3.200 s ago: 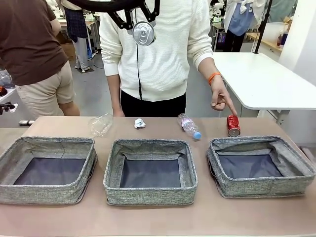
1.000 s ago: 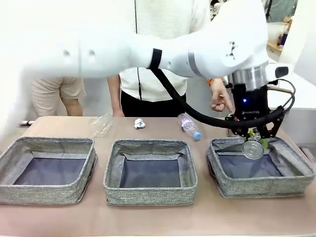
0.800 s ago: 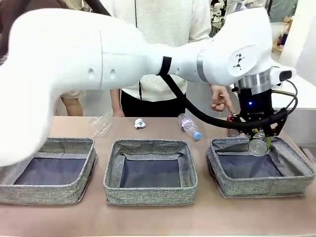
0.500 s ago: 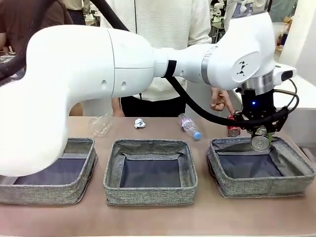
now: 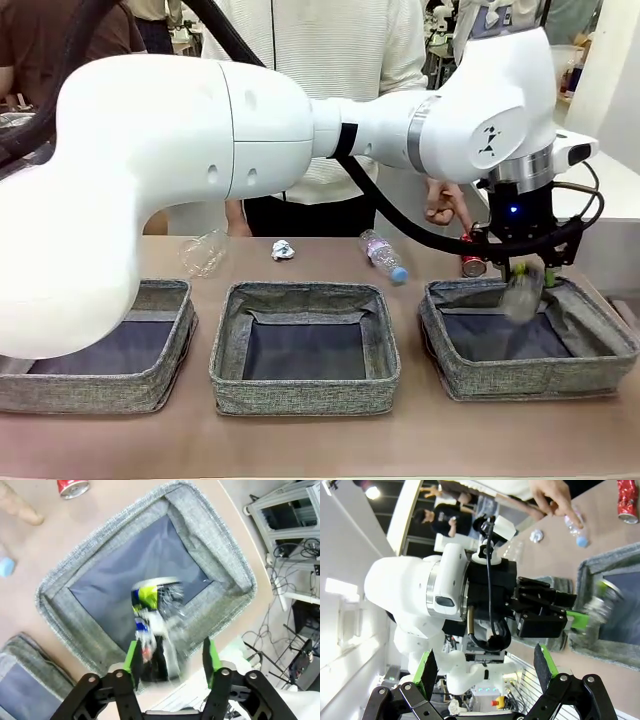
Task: Sort the waste into the appropriate baskets.
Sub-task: Place the picked waste into the Fabric basket indicated by the person, then pick up the waste item pointed out by the person.
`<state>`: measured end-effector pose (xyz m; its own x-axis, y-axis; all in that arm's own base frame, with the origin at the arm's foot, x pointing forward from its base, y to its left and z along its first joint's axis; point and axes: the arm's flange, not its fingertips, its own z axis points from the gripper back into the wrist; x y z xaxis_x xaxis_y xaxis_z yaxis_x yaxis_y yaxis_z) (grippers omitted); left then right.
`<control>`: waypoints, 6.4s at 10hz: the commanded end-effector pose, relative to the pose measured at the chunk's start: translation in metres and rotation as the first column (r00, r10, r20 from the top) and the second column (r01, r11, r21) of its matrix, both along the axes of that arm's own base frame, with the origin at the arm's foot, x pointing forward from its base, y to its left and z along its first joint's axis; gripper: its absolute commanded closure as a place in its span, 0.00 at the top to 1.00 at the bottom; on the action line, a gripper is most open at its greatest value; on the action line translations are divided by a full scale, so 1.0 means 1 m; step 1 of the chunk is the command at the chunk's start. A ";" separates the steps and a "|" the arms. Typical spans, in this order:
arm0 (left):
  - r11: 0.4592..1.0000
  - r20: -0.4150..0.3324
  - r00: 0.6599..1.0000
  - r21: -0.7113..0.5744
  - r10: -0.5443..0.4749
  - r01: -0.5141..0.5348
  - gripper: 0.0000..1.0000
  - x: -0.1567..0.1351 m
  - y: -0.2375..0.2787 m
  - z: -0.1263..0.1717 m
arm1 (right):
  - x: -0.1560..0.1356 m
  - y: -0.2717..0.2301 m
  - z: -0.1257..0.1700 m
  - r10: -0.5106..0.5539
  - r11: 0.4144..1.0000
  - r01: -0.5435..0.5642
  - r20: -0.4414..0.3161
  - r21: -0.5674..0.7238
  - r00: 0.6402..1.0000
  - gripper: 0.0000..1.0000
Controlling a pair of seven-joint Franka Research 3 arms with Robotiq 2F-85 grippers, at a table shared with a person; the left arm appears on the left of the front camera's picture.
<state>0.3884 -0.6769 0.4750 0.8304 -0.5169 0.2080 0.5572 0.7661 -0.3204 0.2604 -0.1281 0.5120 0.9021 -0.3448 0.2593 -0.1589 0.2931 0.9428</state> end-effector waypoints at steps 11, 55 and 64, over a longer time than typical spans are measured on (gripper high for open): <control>0.999 -0.075 0.997 -0.033 0.016 -0.019 1.00 -0.006 0.201 0.087 | 0.002 0.000 0.002 0.003 1.000 -0.003 0.035 0.016 0.999 1.00; 0.423 -0.510 0.792 -0.669 0.336 -0.611 1.00 -0.108 0.768 0.028 | 0.002 0.000 0.002 0.003 1.000 -0.003 0.035 0.016 0.999 1.00; 0.423 -0.510 0.792 -0.669 0.336 -0.611 1.00 -0.108 0.768 0.028 | 0.118 0.180 0.013 0.489 0.842 -0.439 0.101 -0.314 0.867 1.00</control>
